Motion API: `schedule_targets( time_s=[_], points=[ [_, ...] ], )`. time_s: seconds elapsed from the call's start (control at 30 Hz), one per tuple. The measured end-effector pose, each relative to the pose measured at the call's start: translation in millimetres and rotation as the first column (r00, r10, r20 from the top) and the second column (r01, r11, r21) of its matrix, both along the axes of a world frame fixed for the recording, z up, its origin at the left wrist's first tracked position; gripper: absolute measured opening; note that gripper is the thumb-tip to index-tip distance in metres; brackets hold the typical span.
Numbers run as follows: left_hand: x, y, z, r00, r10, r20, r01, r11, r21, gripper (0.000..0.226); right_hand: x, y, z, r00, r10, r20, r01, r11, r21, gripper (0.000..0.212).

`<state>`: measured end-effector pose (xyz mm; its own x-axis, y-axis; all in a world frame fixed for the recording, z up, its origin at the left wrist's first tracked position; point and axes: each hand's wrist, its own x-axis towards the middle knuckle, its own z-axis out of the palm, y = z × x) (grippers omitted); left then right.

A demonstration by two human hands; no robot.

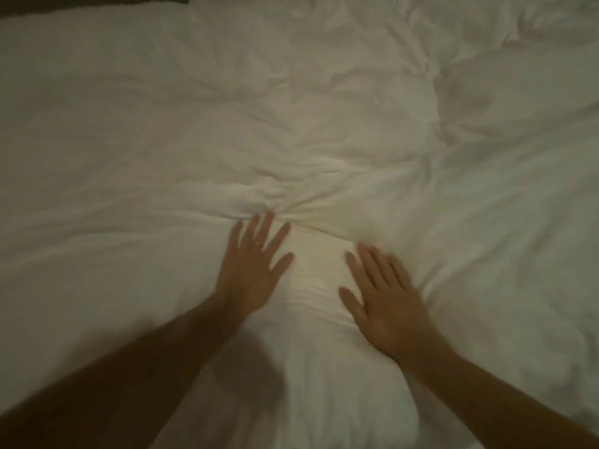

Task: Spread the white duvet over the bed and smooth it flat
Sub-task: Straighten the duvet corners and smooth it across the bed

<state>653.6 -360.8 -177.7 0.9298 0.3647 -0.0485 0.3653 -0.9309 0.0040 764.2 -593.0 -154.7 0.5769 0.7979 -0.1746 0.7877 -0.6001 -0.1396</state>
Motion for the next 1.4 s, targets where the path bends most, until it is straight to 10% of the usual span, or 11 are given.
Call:
schedule_targets(
  time_s=[0.17, 0.27, 0.43, 0.6, 0.67, 0.83, 0.9, 1.0, 1.17, 1.27, 1.4],
  points=[
    [21.9, 43.4, -3.3, 0.984, 0.108, -0.144, -0.114, 0.993, -0.034, 0.062, -18.5, -31.2, -16.1, 0.981, -0.184, 0.066, 0.191, 0.976, -0.109, 0.067],
    [4.2, 1.8, 43.0, 0.972, 0.235, 0.011, -0.227, 0.95, -0.214, 0.056, -35.4, 11.5, 21.5, 0.965, -0.263, 0.023, 0.256, 0.953, 0.162, 0.058],
    [-159.2, -88.3, 57.1, 0.887, 0.45, 0.103, -0.42, 0.88, -0.221, 0.056, -95.0, 56.8, 24.2, 0.888, 0.458, -0.037, -0.448, 0.88, 0.158, 0.053],
    [-268.2, -72.0, 20.9, 0.83, 0.558, -0.004, -0.547, 0.811, -0.21, 0.053, -41.3, 73.6, 0.9, 0.997, 0.043, 0.061, -0.034, 0.989, -0.144, 0.068],
    [-264.1, -54.4, 45.2, 0.772, 0.618, 0.148, -0.565, 0.775, -0.284, 0.047, -60.5, 107.4, 21.9, 0.986, 0.145, 0.083, -0.145, 0.989, -0.004, 0.065],
    [-262.9, 60.3, 59.8, 0.519, 0.813, 0.263, -0.81, 0.566, -0.151, 0.054, -189.5, 274.9, 57.1, 0.671, 0.727, 0.146, -0.725, 0.604, 0.33, 0.053],
    [-277.5, 103.3, 30.4, 0.552, 0.82, 0.153, -0.804, 0.572, -0.163, 0.057, -205.2, 332.1, 32.9, 0.62, 0.764, 0.181, -0.784, 0.597, 0.169, 0.059],
    [-289.7, 142.7, 1.1, 0.667, 0.742, -0.066, -0.727, 0.63, -0.273, 0.074, -163.6, 377.5, -11.2, 0.85, 0.513, 0.123, -0.491, 0.854, -0.171, 0.067],
    [-334.8, 182.3, 42.8, 0.738, 0.672, 0.06, -0.61, 0.703, -0.366, 0.079, -154.5, 388.6, -9.2, 0.921, 0.386, 0.05, -0.327, 0.836, -0.442, 0.064],
    [-397.2, 211.0, 56.0, 0.724, 0.677, 0.132, -0.672, 0.735, -0.087, 0.064, -189.8, 405.1, 16.8, 0.893, 0.446, 0.066, -0.427, 0.883, -0.195, 0.066],
    [-424.2, 269.1, 41.7, 0.754, 0.657, 0.027, -0.654, 0.754, -0.06, 0.064, -296.9, 443.4, 34.6, 0.671, 0.741, 0.01, -0.735, 0.664, 0.141, 0.058]
  ],
)
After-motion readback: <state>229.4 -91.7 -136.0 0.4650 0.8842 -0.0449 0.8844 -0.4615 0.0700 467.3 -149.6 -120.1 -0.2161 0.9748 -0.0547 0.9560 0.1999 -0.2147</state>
